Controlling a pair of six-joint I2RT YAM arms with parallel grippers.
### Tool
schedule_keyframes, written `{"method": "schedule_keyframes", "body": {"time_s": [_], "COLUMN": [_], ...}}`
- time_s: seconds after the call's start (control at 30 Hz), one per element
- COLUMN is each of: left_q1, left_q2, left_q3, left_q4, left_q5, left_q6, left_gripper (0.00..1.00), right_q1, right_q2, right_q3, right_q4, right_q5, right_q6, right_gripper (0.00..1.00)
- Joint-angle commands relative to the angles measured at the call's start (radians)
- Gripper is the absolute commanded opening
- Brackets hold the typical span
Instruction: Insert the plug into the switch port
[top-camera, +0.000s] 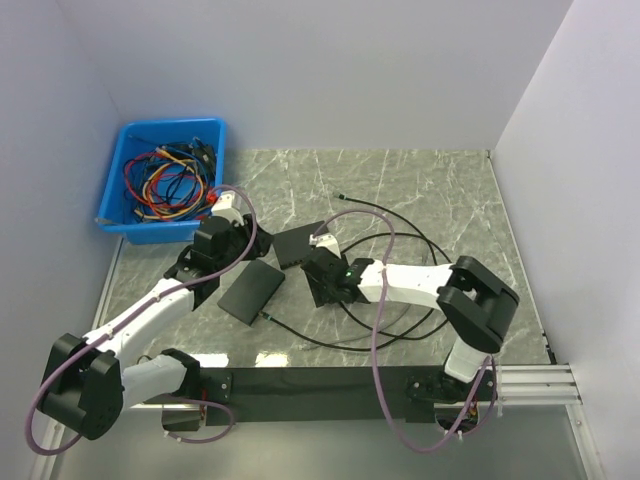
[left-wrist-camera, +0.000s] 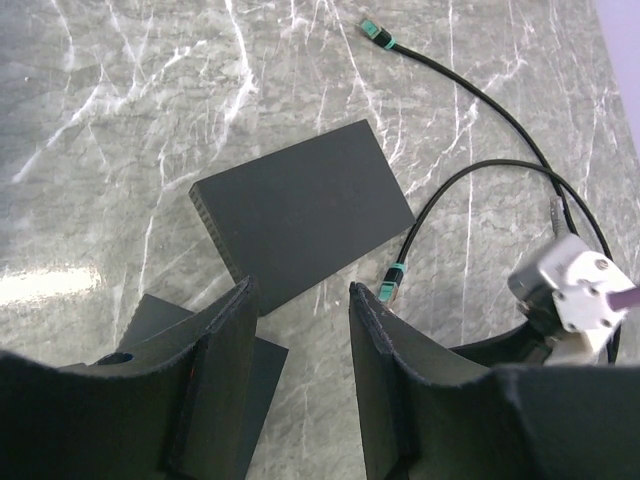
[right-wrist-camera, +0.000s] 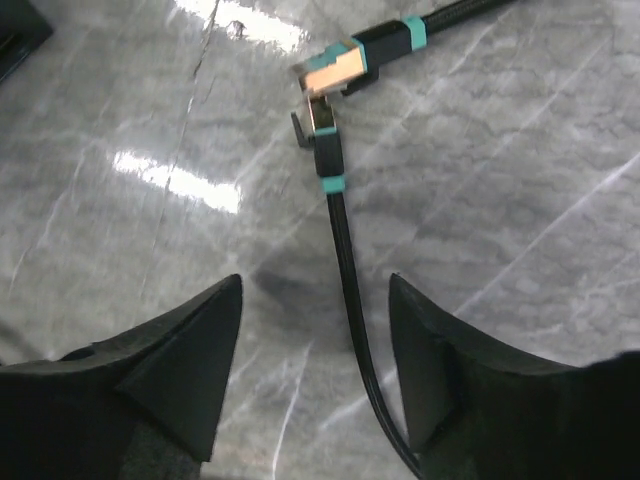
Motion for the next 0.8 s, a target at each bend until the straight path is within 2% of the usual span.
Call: {"method": "schedule_keyframes", "body": {"time_s": [0.0, 0.07, 0.2, 0.33, 0.37, 0.5, 0.6, 0.77], "left_q1": [0.007, 0.008, 0.01, 0.01, 0.01, 0.011, 0.022, 0.031], "left_q2": [-0.025, -0.028, -0.027, -0.028, -0.03, -0.079, -0.143, -0.281], "left_q3": [-0.01, -0.011, -0.015, -0.016, -0.016, -0.028, -0.048, -0.085], "left_q4": [0.021, 0.021, 0.022, 0.021, 0.019, -0.013, -0.044, -0.061], "left_q5": [-0.007, -0.007, -0.007, -0.007, -0.007, -0.134, -0.244, -0.324], "left_q6": [0.025, 0.028, 0.027, 0.025, 0.027, 0.019, -0.013, -0.062], "left_gripper": [0.47, 0.47, 0.47, 0.47, 0.47, 0.47, 0.47, 0.51], "right_q1": [0.001, 0.001, 0.001, 0.001, 0.001, 0.0, 0.001, 0.013], "right_q2": [0.034, 0.056, 0.074, 0.09, 0.093, 0.093, 0.067, -0.041], "right_q3": [0.055, 0.057, 0.041, 0.026, 0.023, 0.012, 0.002, -0.023], "right_q4": [-0.013, -0.013, -0.003, 0.008, 0.016, 0.023, 0.025, 0.04], "right_q5": [0.067, 0.07, 0.072, 0.069, 0.061, 0.053, 0.046, -0.014], "right_q6": [0.008, 0.008, 0.016, 0.022, 0.021, 0.014, 0.007, -0.036], "right_gripper": [0.62, 0.57, 0.38, 0.27, 0.21, 0.02, 0.0, 0.0]}}
